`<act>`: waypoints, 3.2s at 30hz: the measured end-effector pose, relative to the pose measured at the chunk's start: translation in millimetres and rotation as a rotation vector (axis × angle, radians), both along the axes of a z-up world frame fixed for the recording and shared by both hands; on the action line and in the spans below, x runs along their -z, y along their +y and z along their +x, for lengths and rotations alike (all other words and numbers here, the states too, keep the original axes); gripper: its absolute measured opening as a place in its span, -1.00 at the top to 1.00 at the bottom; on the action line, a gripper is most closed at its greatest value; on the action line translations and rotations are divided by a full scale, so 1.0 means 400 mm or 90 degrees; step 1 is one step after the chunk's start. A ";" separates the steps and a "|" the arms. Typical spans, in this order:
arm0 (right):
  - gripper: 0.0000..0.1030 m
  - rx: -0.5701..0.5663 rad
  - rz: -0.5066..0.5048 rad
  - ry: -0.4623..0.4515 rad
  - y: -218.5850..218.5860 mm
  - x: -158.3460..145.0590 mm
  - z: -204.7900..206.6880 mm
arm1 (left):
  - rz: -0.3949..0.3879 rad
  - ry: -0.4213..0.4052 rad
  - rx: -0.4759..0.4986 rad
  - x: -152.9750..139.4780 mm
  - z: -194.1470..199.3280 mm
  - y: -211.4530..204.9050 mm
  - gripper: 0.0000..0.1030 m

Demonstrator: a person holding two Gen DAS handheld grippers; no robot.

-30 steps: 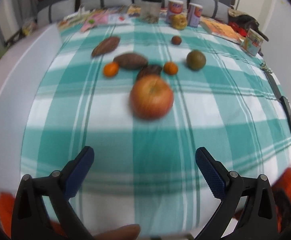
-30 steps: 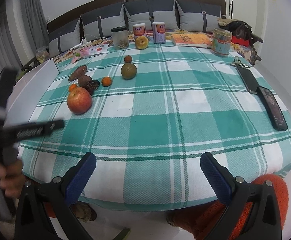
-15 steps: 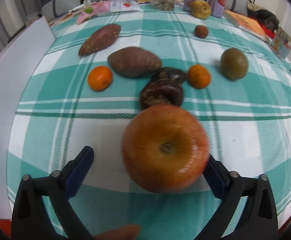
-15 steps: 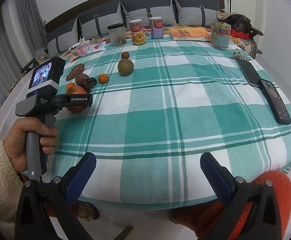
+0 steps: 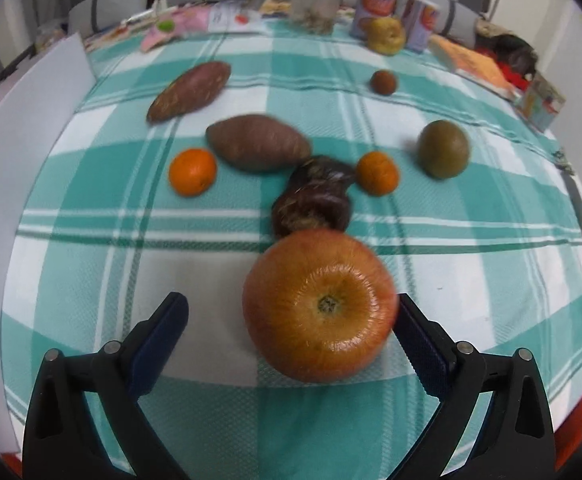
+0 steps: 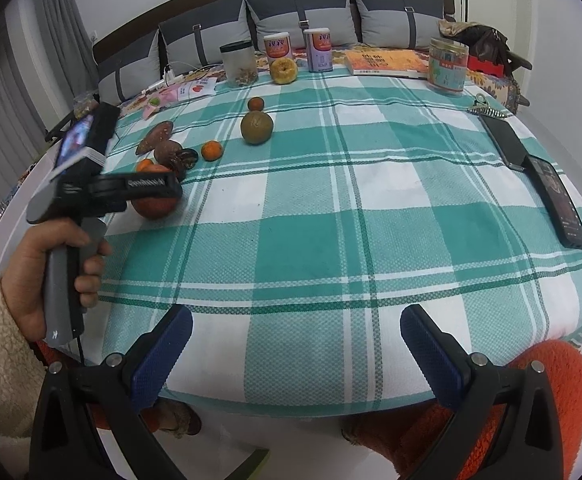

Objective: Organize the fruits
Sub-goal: 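Close the left gripper around the red apple, then grasp the dark round fruit with the right gripper while the left gripper lifts the apple, then carry the dark fruit into the white box and release while the left gripper drops the apple there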

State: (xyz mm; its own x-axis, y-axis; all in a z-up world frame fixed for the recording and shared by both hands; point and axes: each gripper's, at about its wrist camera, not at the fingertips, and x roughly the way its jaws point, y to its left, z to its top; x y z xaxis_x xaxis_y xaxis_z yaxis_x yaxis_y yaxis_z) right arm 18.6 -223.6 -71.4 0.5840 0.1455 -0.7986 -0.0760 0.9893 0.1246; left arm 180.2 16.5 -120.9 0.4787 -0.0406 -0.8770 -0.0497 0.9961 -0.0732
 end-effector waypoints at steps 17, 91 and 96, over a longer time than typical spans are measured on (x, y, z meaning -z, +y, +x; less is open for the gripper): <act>-1.00 -0.132 0.113 0.048 0.109 0.037 0.231 | 0.016 0.001 -0.001 -0.032 -0.154 0.214 -0.39; 0.23 -0.337 0.185 0.093 0.496 -0.184 0.451 | -0.083 -0.063 -0.101 -0.001 -0.212 0.312 -0.76; 0.23 -0.322 0.188 0.093 0.469 -0.179 0.449 | -0.083 -0.058 -0.080 0.024 -0.151 0.284 -0.37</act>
State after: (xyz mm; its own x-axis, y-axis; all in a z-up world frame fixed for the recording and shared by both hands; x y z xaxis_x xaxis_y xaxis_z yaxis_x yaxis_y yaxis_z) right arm 198.4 -36.0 0.0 0.2718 0.6042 -0.7491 -0.4889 0.7571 0.4332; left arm 119.9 130.0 -130.4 0.5639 -0.0863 -0.8213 -0.1599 0.9643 -0.2111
